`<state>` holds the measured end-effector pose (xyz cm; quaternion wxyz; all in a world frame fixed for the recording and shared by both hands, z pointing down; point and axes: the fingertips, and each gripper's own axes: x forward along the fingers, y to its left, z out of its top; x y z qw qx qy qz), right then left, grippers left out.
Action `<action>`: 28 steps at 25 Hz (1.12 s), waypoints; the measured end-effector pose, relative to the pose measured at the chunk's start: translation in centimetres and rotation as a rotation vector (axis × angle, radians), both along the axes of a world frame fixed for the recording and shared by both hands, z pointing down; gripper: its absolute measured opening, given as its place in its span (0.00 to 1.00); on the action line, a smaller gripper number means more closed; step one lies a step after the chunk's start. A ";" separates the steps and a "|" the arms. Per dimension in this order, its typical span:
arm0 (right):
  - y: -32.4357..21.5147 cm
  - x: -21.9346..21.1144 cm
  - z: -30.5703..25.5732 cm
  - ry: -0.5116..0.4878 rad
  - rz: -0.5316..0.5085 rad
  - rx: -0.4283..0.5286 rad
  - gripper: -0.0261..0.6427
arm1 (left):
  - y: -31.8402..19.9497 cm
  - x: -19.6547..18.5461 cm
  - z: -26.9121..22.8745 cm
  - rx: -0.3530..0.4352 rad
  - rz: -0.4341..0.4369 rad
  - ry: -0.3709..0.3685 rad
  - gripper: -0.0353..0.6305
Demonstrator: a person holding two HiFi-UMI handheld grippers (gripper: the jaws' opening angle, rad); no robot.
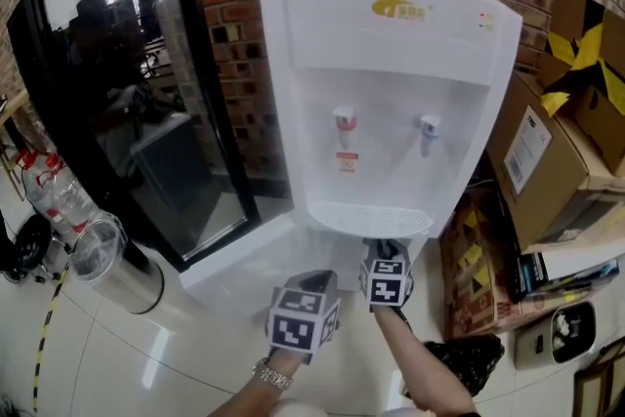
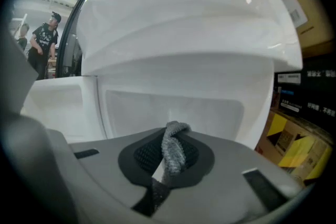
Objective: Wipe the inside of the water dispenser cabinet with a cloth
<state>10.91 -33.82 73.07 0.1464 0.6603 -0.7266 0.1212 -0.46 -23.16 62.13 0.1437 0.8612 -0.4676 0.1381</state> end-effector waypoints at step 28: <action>0.1 3.4 0.0 0.071 0.069 0.070 0.05 | 1.2 1.0 -1.1 0.019 0.037 0.023 0.06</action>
